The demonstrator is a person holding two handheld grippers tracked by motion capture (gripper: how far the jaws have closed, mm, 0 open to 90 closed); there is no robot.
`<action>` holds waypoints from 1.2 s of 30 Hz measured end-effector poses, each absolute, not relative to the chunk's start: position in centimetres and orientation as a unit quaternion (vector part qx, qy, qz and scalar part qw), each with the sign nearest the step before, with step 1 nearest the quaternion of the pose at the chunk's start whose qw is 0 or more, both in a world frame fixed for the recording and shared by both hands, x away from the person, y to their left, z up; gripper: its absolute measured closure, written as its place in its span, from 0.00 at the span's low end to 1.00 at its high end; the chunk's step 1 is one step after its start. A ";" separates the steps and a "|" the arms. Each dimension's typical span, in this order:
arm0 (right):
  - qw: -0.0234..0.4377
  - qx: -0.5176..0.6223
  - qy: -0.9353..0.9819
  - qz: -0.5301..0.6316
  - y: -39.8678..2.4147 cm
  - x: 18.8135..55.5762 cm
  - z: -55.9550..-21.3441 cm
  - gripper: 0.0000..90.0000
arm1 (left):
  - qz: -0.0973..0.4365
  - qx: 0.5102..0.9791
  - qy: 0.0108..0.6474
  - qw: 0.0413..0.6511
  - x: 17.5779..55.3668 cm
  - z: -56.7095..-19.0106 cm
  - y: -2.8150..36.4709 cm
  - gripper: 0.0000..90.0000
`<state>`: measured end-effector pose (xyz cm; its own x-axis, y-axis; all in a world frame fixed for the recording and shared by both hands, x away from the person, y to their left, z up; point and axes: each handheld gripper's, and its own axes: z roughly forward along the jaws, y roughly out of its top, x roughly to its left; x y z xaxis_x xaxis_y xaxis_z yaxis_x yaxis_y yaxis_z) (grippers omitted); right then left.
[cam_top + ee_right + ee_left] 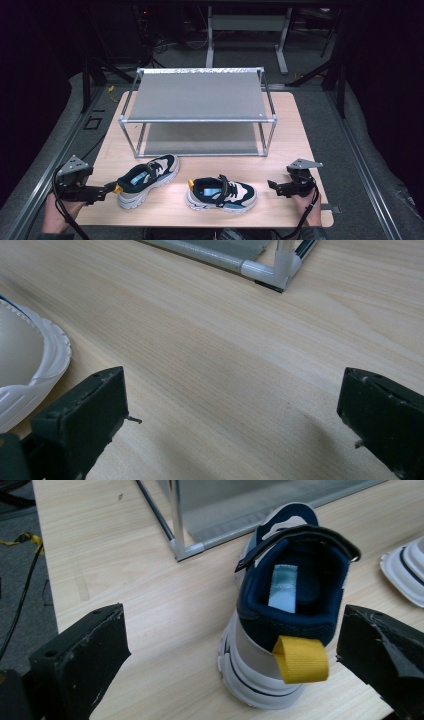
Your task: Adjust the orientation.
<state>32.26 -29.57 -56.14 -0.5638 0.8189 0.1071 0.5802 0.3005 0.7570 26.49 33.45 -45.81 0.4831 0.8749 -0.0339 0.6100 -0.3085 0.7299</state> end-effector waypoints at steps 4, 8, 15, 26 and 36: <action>0.153 0.437 0.795 0.392 -29.5 32.3 -56.2 0.00 | 0.185 0.798 0.460 0.342 26.7 -45.3 32.8 0.00; 0.153 0.433 0.797 0.393 -29.4 32.3 -56.2 0.00 | 0.182 0.809 0.448 0.333 26.9 -44.7 32.2 0.00; 0.150 0.431 0.798 0.393 -29.3 32.3 -56.2 0.00 | 0.179 0.824 0.428 0.327 27.3 -43.6 31.2 0.00; 0.150 0.430 0.799 0.392 -29.3 32.3 -56.2 0.00 | 0.159 0.850 0.399 0.306 28.4 -44.0 29.1 0.00; 0.141 0.421 0.801 0.402 -29.3 32.4 -56.4 0.00 | 0.136 0.858 0.401 0.291 29.4 -47.0 27.6 0.00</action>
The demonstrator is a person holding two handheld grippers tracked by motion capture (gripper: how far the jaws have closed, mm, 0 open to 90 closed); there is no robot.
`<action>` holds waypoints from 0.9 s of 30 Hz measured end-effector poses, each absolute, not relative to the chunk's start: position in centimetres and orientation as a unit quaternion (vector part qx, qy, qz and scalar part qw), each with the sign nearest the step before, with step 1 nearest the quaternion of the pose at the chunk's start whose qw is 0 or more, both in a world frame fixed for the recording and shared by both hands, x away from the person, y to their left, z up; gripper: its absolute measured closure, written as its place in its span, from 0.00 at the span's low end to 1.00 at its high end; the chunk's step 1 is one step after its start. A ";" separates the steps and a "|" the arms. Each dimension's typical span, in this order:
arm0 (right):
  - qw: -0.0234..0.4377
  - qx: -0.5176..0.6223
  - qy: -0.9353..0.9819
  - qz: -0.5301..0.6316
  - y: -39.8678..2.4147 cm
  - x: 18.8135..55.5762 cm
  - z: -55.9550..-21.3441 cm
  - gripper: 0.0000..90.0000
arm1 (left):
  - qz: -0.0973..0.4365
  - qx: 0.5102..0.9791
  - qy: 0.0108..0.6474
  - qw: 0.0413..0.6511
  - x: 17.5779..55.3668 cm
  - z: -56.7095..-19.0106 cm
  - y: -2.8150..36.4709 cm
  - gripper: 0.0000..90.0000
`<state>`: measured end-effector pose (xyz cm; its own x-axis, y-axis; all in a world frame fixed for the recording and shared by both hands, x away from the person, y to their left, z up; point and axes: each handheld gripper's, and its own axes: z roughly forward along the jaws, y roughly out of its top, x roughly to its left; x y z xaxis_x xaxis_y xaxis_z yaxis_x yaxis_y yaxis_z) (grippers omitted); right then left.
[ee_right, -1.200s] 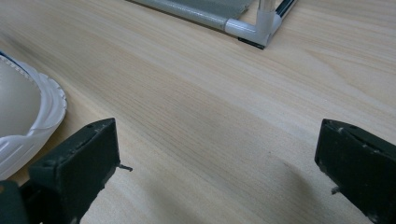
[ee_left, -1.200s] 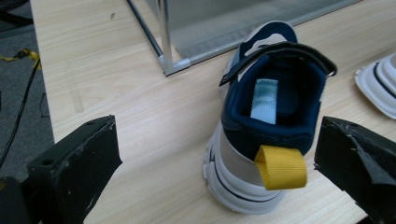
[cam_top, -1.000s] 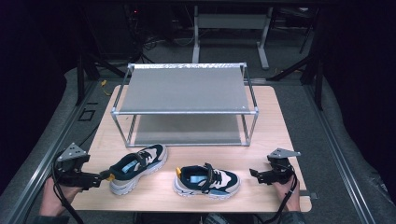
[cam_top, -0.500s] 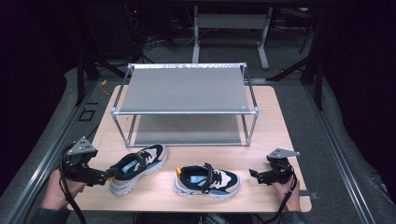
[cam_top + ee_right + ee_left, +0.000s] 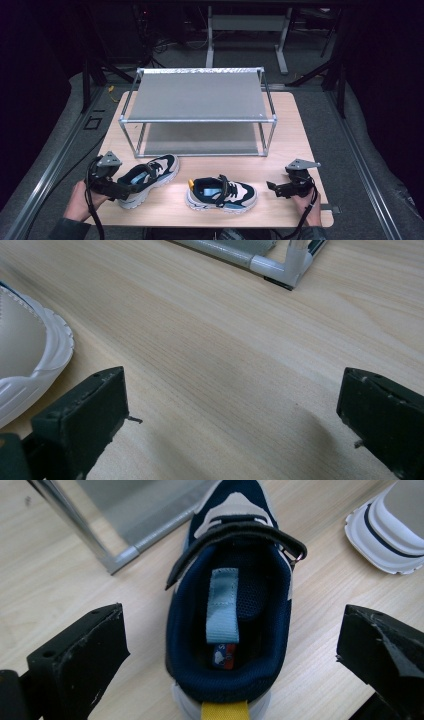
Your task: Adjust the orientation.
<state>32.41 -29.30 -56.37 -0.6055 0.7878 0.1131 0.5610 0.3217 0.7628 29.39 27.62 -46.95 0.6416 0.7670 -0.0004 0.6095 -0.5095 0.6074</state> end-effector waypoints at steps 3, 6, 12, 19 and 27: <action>0.160 0.435 0.800 0.381 -29.3 32.3 -56.2 0.00 | 0.131 0.861 0.402 0.282 29.6 -48.3 27.1 0.00; 0.151 0.428 0.800 0.392 -29.3 32.3 -56.3 0.00 | 0.134 0.862 0.406 0.274 29.6 -49.0 26.9 0.00; 0.155 0.430 0.800 0.388 -29.2 32.3 -56.3 0.00 | 0.133 0.859 0.412 0.274 29.6 -49.9 26.9 0.00; 0.162 0.433 0.801 0.380 -29.2 32.2 -56.2 0.00 | 0.136 0.855 0.420 0.274 29.5 -50.8 26.8 0.00; 0.157 0.429 0.801 0.386 -29.2 32.3 -56.3 0.00 | 0.142 0.848 0.426 0.281 29.6 -51.7 26.9 0.08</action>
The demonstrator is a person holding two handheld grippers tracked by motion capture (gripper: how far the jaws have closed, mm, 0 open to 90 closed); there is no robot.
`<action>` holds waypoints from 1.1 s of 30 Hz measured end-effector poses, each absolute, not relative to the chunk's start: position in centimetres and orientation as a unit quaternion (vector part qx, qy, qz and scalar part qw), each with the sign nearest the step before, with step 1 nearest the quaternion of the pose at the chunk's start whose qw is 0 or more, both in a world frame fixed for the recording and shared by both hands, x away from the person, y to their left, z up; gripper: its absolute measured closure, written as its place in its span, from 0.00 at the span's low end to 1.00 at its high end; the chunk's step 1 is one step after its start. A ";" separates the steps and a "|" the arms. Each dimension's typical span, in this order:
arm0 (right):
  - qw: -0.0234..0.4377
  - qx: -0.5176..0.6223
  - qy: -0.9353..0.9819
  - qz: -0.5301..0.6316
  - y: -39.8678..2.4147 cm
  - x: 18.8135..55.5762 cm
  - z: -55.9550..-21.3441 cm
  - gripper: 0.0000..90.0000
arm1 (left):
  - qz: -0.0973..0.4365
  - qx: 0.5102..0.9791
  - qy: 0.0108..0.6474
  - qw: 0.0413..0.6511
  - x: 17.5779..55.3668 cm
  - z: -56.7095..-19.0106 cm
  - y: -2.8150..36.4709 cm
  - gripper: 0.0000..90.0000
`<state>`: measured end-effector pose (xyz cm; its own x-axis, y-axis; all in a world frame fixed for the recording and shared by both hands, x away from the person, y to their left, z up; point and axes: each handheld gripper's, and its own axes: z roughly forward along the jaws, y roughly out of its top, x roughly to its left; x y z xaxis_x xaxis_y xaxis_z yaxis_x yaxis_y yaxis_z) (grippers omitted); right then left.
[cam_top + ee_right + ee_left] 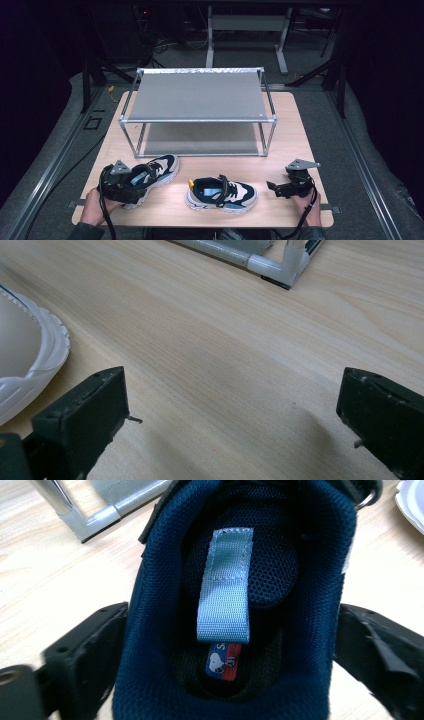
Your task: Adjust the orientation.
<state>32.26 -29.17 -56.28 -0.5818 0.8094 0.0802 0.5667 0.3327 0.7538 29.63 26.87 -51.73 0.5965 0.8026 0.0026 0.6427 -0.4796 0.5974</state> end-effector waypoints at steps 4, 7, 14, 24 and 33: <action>0.156 0.429 0.801 0.388 -29.2 32.3 -56.3 0.00 | 0.143 0.844 0.429 0.290 29.7 -51.9 27.0 0.16; 0.164 0.432 0.801 0.380 -29.2 32.2 -56.2 0.00 | 0.143 0.843 0.429 0.292 29.7 -52.0 27.0 0.17; 0.160 0.431 0.800 0.385 -29.2 32.2 -56.3 0.00 | 0.148 0.842 0.429 0.292 29.5 -51.9 27.0 0.22; 0.161 0.431 0.801 0.384 -29.2 32.2 -56.3 0.00 | 0.165 0.838 0.426 0.297 28.8 -51.8 26.8 0.28; 0.165 0.435 0.800 0.380 -29.2 32.2 -56.2 0.00 | 0.185 0.823 0.437 0.312 28.2 -50.8 26.2 0.30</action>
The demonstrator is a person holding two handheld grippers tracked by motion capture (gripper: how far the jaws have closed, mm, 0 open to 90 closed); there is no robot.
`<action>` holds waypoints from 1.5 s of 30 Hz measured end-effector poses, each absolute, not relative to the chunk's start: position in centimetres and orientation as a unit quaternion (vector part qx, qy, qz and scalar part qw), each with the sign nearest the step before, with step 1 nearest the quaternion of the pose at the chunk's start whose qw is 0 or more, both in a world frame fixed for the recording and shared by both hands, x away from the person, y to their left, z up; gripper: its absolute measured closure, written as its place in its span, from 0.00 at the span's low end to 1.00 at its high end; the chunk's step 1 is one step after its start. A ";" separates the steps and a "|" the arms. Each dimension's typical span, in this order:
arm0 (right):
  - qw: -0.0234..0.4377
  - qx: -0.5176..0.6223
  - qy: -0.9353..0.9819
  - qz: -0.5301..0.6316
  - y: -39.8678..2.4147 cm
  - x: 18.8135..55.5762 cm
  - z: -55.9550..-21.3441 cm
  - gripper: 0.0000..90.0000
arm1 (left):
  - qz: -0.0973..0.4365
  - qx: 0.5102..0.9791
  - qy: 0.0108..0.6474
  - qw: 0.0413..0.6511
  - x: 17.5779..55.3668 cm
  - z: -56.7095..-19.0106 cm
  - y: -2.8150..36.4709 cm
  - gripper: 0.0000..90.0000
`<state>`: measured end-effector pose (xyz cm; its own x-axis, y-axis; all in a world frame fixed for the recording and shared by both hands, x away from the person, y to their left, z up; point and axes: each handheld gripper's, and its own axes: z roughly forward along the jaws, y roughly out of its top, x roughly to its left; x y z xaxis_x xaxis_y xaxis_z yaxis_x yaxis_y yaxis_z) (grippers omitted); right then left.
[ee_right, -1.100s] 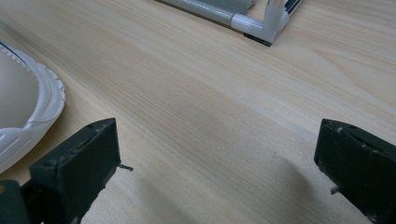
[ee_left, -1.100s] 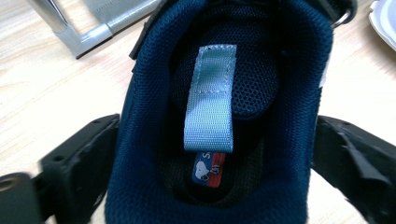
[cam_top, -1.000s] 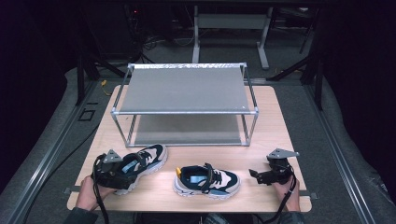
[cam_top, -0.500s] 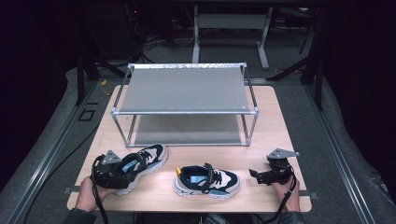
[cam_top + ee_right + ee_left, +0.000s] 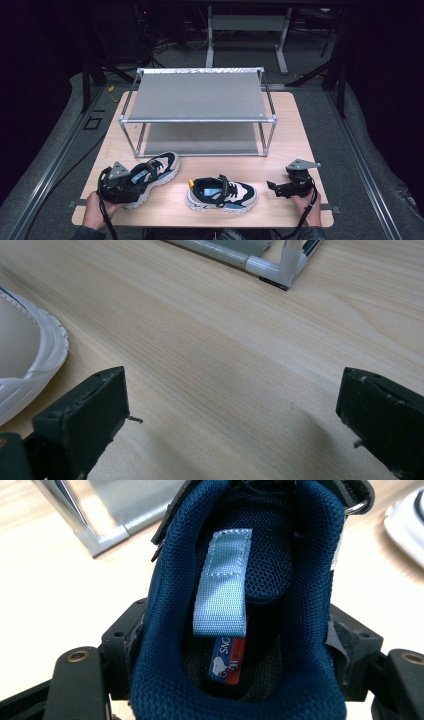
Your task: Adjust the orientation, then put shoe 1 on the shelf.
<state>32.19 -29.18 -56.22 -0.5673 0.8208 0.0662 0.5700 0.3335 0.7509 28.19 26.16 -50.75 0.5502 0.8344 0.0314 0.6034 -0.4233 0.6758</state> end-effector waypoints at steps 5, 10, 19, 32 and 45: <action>0.161 0.433 0.798 0.387 -29.3 32.2 -56.3 0.00 | 0.192 0.818 0.436 0.323 28.1 -49.7 25.6 0.30; 0.161 0.434 0.798 0.386 -29.2 32.2 -56.3 0.00 | 0.197 0.813 0.441 0.325 28.4 -49.0 24.9 0.30; 0.162 0.435 0.798 0.385 -29.3 32.2 -56.3 0.00 | 0.204 0.805 0.449 0.329 28.6 -48.4 24.4 0.30; 0.164 0.436 0.797 0.385 -29.2 32.2 -56.3 0.00 | 0.212 0.790 0.466 0.338 29.5 -47.9 22.6 0.30; 0.162 0.436 0.797 0.384 -29.2 32.3 -56.3 0.00 | 0.214 0.783 0.473 0.343 30.5 -47.9 21.3 0.30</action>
